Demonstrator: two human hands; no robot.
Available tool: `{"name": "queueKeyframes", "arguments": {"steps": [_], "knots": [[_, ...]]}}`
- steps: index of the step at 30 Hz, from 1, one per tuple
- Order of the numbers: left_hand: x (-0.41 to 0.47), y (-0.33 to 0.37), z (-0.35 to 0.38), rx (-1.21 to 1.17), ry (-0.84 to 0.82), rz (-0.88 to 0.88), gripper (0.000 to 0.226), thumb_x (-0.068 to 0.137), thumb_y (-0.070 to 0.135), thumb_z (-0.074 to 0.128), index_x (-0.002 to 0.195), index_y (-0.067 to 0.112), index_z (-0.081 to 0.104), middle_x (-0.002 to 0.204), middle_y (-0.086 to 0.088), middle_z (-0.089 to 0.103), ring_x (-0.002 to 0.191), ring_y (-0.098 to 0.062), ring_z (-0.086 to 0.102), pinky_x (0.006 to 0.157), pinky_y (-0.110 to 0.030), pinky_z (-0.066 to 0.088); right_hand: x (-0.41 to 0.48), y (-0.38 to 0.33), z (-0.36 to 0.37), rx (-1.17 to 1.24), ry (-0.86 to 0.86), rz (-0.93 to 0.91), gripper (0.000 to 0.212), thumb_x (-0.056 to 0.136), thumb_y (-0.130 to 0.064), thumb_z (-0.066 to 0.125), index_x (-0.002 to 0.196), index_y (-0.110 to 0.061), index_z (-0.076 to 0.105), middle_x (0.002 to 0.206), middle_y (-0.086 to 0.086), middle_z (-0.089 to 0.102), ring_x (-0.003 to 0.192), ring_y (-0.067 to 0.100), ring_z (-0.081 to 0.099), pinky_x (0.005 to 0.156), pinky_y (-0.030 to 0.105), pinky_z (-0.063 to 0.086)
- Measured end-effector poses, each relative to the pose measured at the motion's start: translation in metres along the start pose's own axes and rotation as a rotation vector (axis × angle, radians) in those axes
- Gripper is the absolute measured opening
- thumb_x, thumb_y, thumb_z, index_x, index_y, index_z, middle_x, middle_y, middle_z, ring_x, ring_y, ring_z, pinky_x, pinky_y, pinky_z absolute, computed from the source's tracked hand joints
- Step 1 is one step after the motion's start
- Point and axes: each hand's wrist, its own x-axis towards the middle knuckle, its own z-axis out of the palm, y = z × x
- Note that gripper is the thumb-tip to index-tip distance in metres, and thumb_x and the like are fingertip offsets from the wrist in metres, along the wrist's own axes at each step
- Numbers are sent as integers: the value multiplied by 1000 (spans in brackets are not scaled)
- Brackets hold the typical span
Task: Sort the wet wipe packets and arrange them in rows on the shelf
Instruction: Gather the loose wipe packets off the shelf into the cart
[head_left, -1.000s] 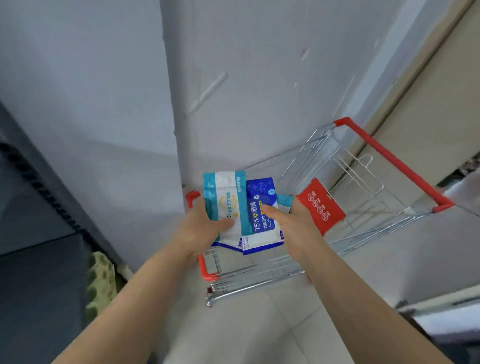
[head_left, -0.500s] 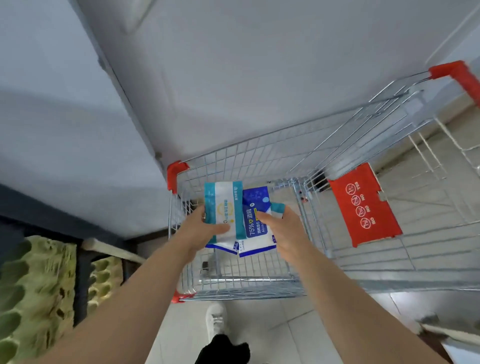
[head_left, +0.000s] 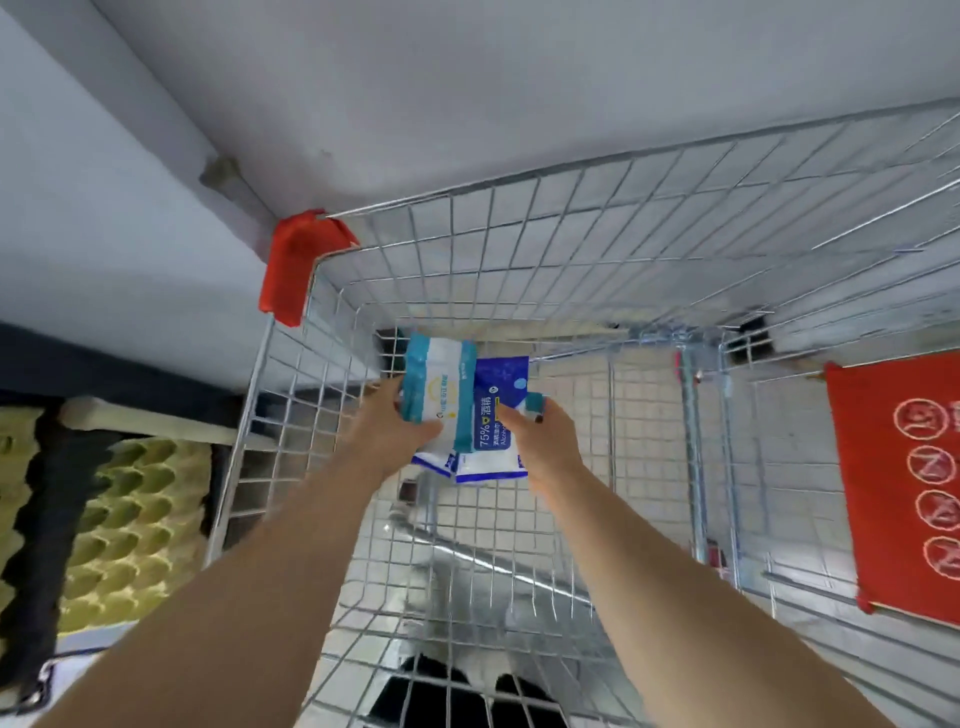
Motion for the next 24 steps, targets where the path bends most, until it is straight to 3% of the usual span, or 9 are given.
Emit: {"name": "queueKeyframes", "arguments": {"steps": [2, 5, 7, 10, 12, 16, 20, 24], "knots": [[11, -9, 9, 122, 57, -8, 66, 82, -3, 67, 139, 15, 40, 119, -7, 61, 93, -20, 60, 63, -22, 50, 11, 13, 2, -135, 30, -1, 25, 80, -13, 67, 102, -8, 56, 88, 11, 65, 69, 23, 61, 56, 33, 52], [17, -21, 14, 349, 133, -21, 60, 81, 3, 67, 133, 21, 42, 121, -9, 59, 97, -24, 61, 75, -37, 56, 12, 19, -2, -356, 33, -16, 33, 86, -12, 63, 113, -9, 45, 98, 8, 58, 77, 19, 57, 58, 31, 47], [11, -20, 12, 426, 154, -9, 46, 82, 6, 64, 121, 22, 47, 114, -6, 59, 92, -21, 61, 73, -37, 57, 4, 14, -9, -528, 19, -77, 39, 87, -15, 63, 121, -9, 45, 114, 8, 56, 93, 21, 58, 71, 31, 48], [-13, 1, 6, 531, 200, 70, 28, 87, 14, 57, 114, 23, 55, 103, -1, 60, 79, -15, 60, 56, -27, 50, -25, -12, -16, -757, -67, -258, 43, 91, -16, 59, 132, -9, 46, 131, 5, 48, 120, 21, 48, 100, 30, 40], [-40, 20, -4, 595, 226, 108, 26, 91, 22, 55, 116, 26, 57, 96, 2, 62, 73, -12, 59, 50, -24, 43, -55, -38, -18, -834, -113, -391, 44, 93, -19, 56, 135, -11, 46, 135, 3, 49, 125, 19, 46, 106, 33, 38], [-119, 64, -33, 534, 294, 168, 35, 91, 29, 55, 126, 28, 55, 110, 4, 66, 81, -12, 64, 68, -32, 57, -133, -96, -19, -920, -160, -744, 23, 93, -20, 56, 116, -16, 58, 108, -2, 62, 98, 14, 52, 86, 32, 46], [-220, 97, -76, 585, 420, 284, 30, 92, 32, 52, 120, 22, 60, 121, 1, 60, 105, -21, 58, 89, -38, 50, -218, -154, -15, -1075, -158, -1067, 24, 90, -18, 60, 114, -13, 61, 111, 2, 65, 101, 22, 54, 90, 36, 45], [-320, 111, -127, 590, 632, 391, 37, 90, 33, 56, 125, 23, 60, 125, 3, 61, 111, -24, 56, 95, -38, 45, -309, -199, -2, -1124, -137, -1341, 16, 84, -17, 63, 97, -9, 65, 98, 5, 68, 93, 25, 60, 93, 41, 46]]}}
